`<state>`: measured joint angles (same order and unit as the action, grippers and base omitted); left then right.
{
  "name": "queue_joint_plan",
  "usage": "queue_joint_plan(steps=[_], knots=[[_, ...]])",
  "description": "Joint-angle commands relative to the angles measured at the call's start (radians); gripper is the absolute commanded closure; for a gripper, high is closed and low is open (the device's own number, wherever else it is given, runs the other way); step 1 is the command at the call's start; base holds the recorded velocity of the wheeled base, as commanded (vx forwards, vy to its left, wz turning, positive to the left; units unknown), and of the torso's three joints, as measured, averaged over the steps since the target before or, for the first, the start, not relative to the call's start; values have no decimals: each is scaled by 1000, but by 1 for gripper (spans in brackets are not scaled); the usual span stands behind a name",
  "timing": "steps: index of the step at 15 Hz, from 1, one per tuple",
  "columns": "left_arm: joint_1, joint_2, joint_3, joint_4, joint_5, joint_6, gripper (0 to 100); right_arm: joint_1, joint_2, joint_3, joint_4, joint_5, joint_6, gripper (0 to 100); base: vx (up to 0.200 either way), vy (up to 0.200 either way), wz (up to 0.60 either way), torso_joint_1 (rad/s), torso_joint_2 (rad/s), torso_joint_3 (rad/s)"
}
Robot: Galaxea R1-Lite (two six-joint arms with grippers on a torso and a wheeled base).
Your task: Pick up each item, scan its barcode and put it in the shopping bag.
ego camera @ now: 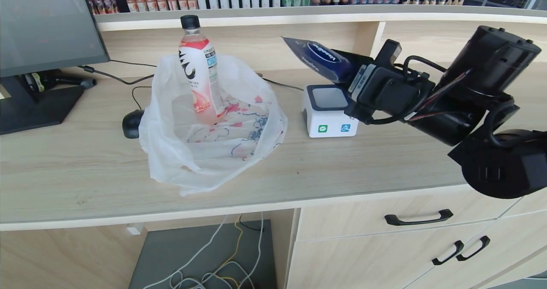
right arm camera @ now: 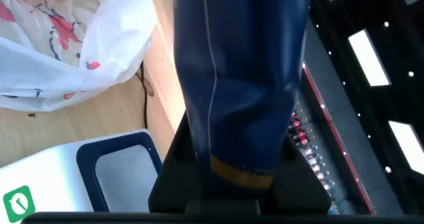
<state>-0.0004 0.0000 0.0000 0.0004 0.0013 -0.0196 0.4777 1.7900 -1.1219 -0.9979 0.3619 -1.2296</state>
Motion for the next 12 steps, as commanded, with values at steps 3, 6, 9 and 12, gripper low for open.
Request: queue_joint_plan(steps=[3,6,9,12], knots=[[0,0,0,0,0,0,0,-14,54,-16,10,58,-50,100,0,0,0,0,0,0],[0,0,0,0,0,0,0,-30,63,-19,10,66,-80,100,0,0,0,0,0,0],[0,0,0,0,0,0,0,-34,66,-18,35,98,-137,100,0,0,0,0,0,0],[0,0,0,0,0,0,0,-34,66,-18,67,112,-185,100,0,0,0,0,0,0]])
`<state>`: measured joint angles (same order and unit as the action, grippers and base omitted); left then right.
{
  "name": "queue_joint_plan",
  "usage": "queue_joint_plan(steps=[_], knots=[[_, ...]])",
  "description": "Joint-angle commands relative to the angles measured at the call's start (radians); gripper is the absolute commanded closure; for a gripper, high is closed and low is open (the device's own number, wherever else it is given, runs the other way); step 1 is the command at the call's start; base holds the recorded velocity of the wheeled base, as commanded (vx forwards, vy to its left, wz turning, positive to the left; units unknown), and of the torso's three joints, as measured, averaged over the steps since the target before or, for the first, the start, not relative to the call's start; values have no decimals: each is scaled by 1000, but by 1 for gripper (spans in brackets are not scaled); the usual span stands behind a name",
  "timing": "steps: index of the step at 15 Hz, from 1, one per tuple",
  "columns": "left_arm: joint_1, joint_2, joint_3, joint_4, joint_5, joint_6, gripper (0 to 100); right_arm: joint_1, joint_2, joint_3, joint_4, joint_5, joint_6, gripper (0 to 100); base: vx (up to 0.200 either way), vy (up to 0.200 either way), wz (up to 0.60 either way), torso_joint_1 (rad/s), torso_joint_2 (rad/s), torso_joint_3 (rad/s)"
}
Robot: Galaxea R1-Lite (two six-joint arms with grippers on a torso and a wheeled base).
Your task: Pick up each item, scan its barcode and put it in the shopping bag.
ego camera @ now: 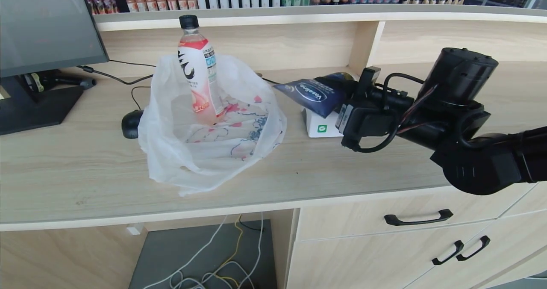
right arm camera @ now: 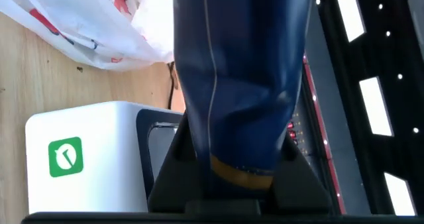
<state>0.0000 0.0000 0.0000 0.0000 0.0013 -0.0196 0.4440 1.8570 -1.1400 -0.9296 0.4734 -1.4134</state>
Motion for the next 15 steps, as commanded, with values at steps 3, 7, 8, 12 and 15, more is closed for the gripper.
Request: queue_joint_plan(steps=[3,7,8,12,15], knots=[[0,2,0,0,0,0,0,-1,5,-1,0,2,-1,100,0,0,0,0,0,0],[0,0,0,0,0,0,0,1,11,-1,0,2,-4,100,0,0,0,0,0,0],[0,0,0,0,0,0,0,1,11,-1,0,2,-6,100,0,0,0,0,0,0],[0,2,0,0,0,0,0,1,11,3,0,4,-22,100,0,0,0,0,0,0],[0,0,0,0,0,0,0,1,11,3,0,4,-24,100,0,0,0,0,0,0]])
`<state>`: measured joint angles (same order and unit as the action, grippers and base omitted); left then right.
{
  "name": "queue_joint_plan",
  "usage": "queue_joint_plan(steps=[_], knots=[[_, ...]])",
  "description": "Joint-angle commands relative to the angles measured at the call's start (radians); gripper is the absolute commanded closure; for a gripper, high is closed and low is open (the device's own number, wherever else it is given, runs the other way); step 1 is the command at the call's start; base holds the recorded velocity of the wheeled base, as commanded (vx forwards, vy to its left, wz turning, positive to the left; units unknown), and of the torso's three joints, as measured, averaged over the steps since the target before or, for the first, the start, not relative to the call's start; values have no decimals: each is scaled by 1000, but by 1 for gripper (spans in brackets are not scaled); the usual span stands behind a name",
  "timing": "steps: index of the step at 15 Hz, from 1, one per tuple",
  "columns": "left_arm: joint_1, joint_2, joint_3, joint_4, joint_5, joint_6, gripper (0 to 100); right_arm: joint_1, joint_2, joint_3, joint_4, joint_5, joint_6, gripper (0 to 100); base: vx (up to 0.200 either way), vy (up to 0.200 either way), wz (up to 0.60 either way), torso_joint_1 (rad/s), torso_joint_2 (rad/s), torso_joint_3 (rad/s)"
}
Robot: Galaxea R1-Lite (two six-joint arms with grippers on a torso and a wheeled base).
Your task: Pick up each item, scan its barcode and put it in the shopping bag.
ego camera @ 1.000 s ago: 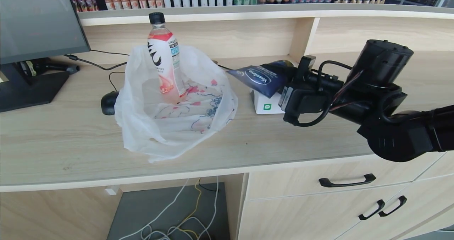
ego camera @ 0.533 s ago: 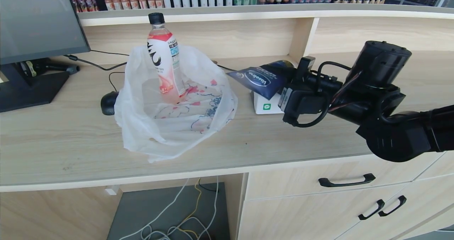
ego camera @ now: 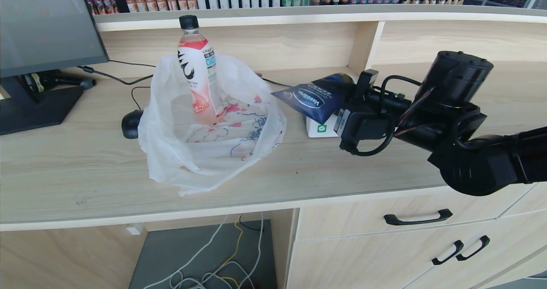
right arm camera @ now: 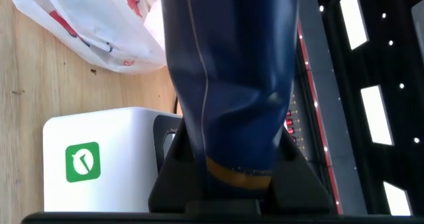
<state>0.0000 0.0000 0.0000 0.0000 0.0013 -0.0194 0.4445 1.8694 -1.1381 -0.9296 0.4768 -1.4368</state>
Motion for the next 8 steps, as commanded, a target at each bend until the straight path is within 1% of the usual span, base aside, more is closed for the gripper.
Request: queue_joint_plan(steps=[1,8], knots=[[0,0,0,0,0,-1,0,0,-1,1,0,0,-1,100,0,0,0,0,0,0],[0,2,0,0,0,-1,0,7,1,1,0,0,1,100,0,0,0,0,0,0]])
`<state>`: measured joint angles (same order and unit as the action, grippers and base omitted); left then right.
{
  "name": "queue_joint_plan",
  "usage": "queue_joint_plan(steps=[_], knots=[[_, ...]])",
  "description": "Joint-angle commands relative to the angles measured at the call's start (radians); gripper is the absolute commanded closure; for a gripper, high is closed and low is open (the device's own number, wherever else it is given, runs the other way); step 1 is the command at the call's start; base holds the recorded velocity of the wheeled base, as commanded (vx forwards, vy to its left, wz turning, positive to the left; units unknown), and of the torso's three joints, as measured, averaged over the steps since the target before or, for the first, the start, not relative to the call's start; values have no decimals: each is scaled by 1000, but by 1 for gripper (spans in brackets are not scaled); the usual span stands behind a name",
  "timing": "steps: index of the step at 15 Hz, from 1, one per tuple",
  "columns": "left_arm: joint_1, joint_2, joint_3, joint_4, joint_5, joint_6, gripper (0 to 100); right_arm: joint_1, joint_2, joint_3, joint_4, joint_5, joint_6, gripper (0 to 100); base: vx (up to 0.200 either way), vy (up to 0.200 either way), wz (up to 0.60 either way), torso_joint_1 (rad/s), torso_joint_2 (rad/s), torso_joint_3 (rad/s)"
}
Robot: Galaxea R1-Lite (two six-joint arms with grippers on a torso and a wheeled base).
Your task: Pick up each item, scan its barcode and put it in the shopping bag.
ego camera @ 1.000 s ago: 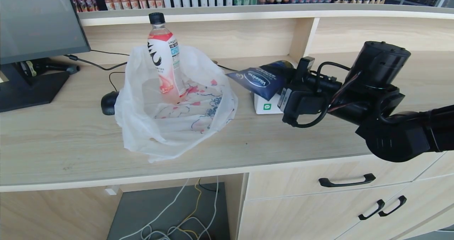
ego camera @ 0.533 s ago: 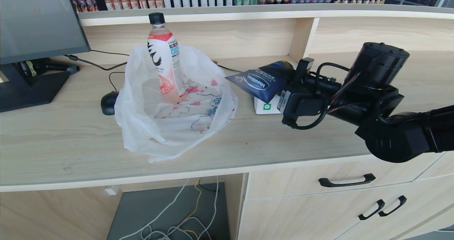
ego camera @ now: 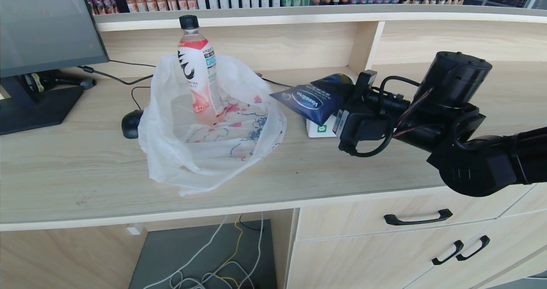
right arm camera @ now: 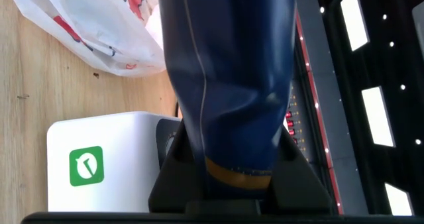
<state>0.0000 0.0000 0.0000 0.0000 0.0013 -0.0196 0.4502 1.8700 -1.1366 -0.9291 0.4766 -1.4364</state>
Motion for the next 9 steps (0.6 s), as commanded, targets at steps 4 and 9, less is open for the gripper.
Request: queue_joint_plan(steps=[4,9], knots=[[0,0,0,0,0,0,0,1,-2,15,0,0,-1,100,0,0,0,0,0,0],[0,0,0,0,0,0,0,1,0,20,0,-1,-2,100,0,0,0,0,0,0]])
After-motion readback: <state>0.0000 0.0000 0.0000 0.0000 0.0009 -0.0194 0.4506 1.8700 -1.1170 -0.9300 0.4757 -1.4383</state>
